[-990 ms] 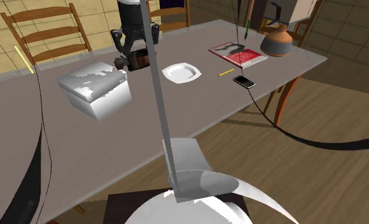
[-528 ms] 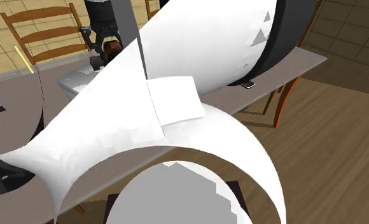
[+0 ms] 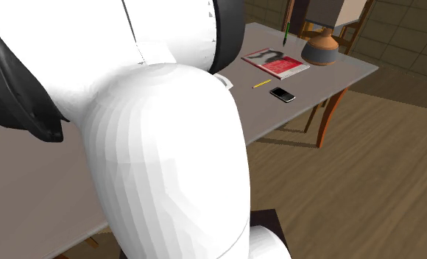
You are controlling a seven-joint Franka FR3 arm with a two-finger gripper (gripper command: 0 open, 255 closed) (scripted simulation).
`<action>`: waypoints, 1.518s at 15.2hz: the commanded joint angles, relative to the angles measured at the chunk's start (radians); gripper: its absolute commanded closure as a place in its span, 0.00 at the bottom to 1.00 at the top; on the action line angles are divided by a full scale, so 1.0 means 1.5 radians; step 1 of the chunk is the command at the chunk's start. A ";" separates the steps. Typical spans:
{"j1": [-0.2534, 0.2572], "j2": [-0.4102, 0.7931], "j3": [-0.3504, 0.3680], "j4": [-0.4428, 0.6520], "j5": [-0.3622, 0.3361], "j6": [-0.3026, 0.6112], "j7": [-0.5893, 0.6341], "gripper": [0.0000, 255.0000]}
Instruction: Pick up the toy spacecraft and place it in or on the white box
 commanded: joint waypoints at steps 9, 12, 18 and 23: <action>0.008 0.015 0.004 -0.057 -0.004 0.072 0.014 1.00; 0.007 0.015 0.004 -0.083 -0.004 0.099 0.013 1.00; 0.007 0.016 0.004 -0.104 -0.004 0.121 0.013 1.00; 0.007 0.016 0.004 -0.104 -0.004 0.121 0.013 0.00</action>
